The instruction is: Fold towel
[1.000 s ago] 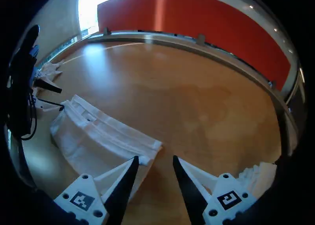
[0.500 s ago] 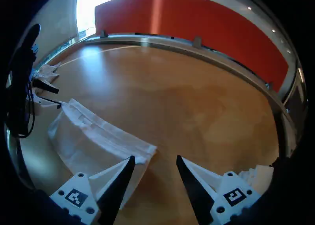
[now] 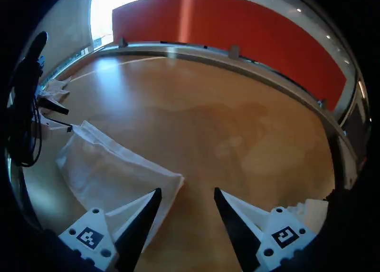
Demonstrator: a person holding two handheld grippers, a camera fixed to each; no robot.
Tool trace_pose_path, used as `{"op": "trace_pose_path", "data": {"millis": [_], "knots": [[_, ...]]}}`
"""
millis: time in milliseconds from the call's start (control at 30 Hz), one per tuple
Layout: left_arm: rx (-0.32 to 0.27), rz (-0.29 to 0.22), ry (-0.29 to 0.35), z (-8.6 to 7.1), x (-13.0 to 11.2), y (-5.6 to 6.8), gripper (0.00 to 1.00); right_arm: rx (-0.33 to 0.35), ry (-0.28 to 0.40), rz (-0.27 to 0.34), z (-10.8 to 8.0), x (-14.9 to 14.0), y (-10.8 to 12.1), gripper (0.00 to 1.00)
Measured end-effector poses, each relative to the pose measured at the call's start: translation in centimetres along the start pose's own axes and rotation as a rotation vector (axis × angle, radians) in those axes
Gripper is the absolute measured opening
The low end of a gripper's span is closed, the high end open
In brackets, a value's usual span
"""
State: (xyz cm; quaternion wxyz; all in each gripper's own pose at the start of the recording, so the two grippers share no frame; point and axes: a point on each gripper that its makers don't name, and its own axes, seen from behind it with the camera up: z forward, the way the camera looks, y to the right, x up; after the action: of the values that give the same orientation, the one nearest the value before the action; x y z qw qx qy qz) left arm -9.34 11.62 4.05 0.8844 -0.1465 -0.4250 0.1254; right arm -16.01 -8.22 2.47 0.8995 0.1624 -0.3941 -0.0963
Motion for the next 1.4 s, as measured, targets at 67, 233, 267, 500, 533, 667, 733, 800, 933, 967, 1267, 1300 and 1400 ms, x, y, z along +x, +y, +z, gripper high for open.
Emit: {"op": "trace_pose_path", "data": {"millis": [67, 233, 267, 500, 533, 667, 733, 800, 933, 967, 1267, 1300, 1400], "knots": [[0.003, -0.003, 0.004, -0.1, 0.1, -0.1, 0.90, 0.003, 0.001, -0.001, -0.1, 0.0, -0.1, 0.86], [0.009, -0.016, 0.008, -0.6, 0.0, -0.5, 0.90, 0.014, 0.001, -0.002, -0.4, -0.3, -0.5, 0.86], [0.009, -0.020, 0.008, -0.7, -0.1, -0.5, 0.90, 0.017, 0.001, -0.001, -0.5, -0.4, -0.6, 0.86], [-0.003, -0.068, 0.008, -2.0, -1.7, -0.3, 0.90, 0.043, -0.007, -0.010, -1.3, -1.5, -1.7, 0.86], [-0.003, -0.076, 0.006, -2.2, -2.1, -0.2, 0.90, 0.046, -0.009, -0.014, -1.4, -1.8, -1.8, 0.86], [-0.003, -0.102, -0.004, -3.0, -4.0, -0.1, 0.90, 0.060, -0.017, -0.027, -2.0, -2.9, -2.5, 0.86], [0.000, -0.114, -0.010, -3.4, -5.1, 0.0, 0.90, 0.069, -0.021, -0.032, -2.3, -3.4, -2.9, 0.86], [0.004, -0.126, -0.016, -3.8, -6.1, 0.0, 0.90, 0.079, -0.024, -0.037, -2.6, -3.9, -3.3, 0.86], [0.013, -0.156, -0.024, -4.8, -8.0, 0.2, 0.90, 0.102, -0.030, -0.056, -3.3, -5.0, -4.0, 0.86], [0.016, -0.165, -0.025, -5.0, -8.4, 0.3, 0.90, 0.107, -0.032, -0.062, -3.5, -5.2, -4.2, 0.86], [0.027, -0.235, -0.038, -6.8, -11.4, 1.0, 0.90, 0.163, -0.054, -0.125, -4.0, -6.7, -5.3, 0.86], [0.028, -0.240, -0.039, -6.9, -11.6, 1.0, 0.90, 0.171, -0.057, -0.132, -4.0, -6.8, -5.5, 0.85], [0.032, -0.256, -0.040, -7.5, -12.3, 1.3, 0.90, 0.203, -0.068, -0.157, -4.1, -7.3, -6.0, 0.82]]}}
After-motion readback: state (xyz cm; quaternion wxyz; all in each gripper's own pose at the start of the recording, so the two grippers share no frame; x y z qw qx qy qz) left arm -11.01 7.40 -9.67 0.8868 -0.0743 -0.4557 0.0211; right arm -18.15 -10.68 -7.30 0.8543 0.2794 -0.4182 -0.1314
